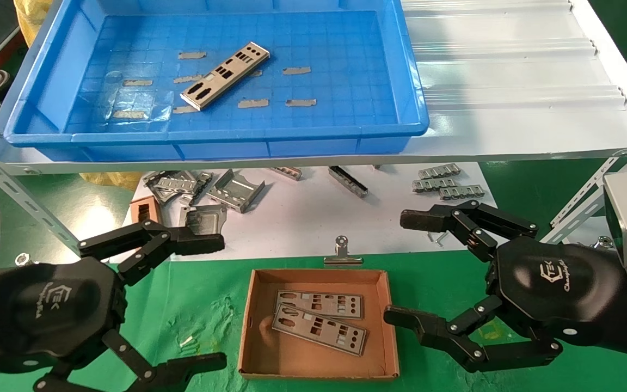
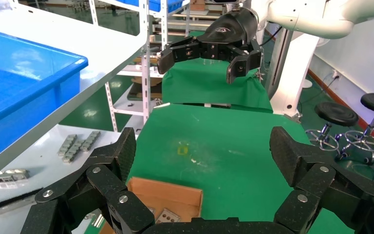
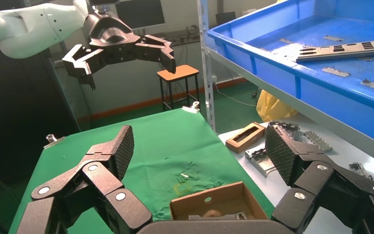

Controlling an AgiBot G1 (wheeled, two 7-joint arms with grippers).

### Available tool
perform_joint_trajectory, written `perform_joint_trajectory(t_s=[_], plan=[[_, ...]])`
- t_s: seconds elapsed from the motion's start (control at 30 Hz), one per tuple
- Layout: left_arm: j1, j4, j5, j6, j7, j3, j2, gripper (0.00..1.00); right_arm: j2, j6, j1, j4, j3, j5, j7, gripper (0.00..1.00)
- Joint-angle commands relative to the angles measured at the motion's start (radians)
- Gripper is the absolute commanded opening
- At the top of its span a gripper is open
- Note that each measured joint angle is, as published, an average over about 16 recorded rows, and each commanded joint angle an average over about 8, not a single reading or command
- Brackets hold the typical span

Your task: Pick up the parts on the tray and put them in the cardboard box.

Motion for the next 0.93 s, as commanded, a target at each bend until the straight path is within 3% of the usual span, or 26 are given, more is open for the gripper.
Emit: perform_joint_trajectory(t_s=[0.03, 0.93], plan=[[0.000, 0.000, 0.000, 0.000, 0.000, 0.000, 0.000, 1.00, 0.000, 0.000, 0.000, 0.000, 0.000, 0.000, 0.000, 1.00], [0.000, 0.000, 0.000, 0.000, 0.000, 0.000, 0.000, 1.00, 0.000, 0.000, 0.000, 0.000, 0.000, 0.000, 0.000, 1.00]])
